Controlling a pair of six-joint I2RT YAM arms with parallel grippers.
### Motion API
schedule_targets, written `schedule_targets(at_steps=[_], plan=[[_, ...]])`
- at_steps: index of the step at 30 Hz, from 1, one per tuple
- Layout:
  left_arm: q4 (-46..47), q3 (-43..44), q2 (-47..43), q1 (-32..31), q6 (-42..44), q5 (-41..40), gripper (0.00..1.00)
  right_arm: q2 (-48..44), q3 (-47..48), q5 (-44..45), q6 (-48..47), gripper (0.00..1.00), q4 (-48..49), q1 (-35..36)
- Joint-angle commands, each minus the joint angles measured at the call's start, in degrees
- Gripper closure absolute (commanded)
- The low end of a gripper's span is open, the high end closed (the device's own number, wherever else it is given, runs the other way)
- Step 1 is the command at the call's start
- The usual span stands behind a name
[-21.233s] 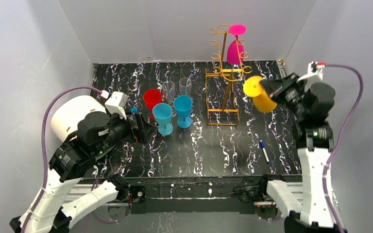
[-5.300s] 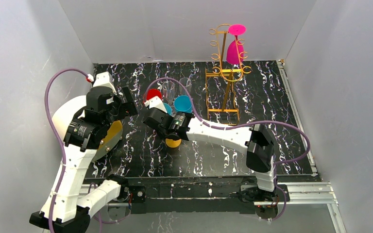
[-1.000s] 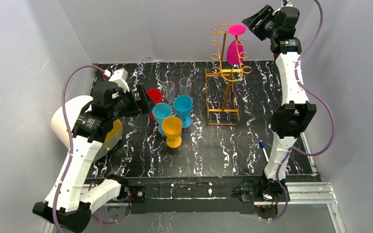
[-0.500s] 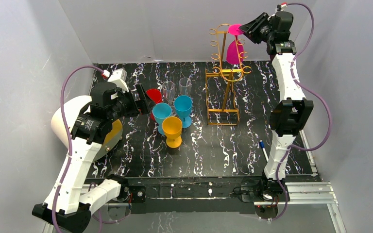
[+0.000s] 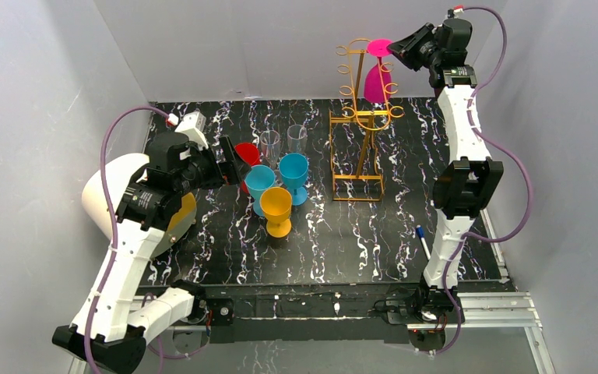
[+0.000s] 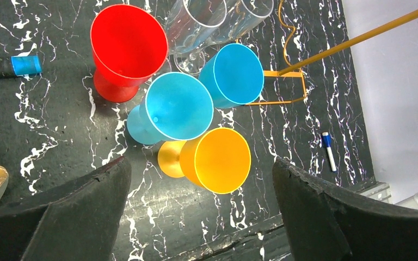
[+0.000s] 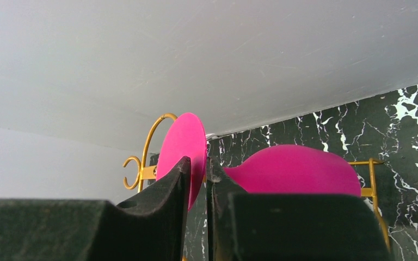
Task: Take the wine glass off the wine glass rack
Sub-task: Pick up the wine glass from the wine rack.
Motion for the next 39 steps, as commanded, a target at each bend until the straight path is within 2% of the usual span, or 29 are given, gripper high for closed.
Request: schedule_targets(at_steps=[1,4,10,12,17,22,32,39], plan=[[0.88,-0.38,-0.22,0.27,-0.06,1.02,0.02,0.31,3.25,-2.32,2.27,0.74,1.13,-0.25],[0.92,-0.21,0.71,0.26,-0.06,2.1,0.02,0.87,3.07,-3.21,3.88,0.7,2.51,-0.33],[0.46,0.25,0.3,0.25,0.26,1.66,0.02,1.99,4.38,-3.29,5.51,0.82,2.51,-0.33],[0.15,0.42,0.24,0.27,0.37,1.73,0.02,1.74,4.79,-2.35,5.25,0.92,1.53,-0.33],[-0.04,0.7,0.13,0.29,0.29,1.79,0.02,0.78,5.58,0.41,4.18,0.99,0.18,-0.33],[-0.21,1.13,-0.22,0.24,0.2,1.78,0.02,-0.33,5.59,3.99,2.83,0.99,-1.15,-0.68],[-1.96,2.46,-0.57,0.22,1.6,0.54,0.02,0.42,7.87,1.1,5.35,0.99,-2.07,-4.31],[-2.14,2.96,-0.2,0.2,1.87,0.71,0.02,-1.07,6.57,2.28,4.45,0.99,-2.01,-4.56]])
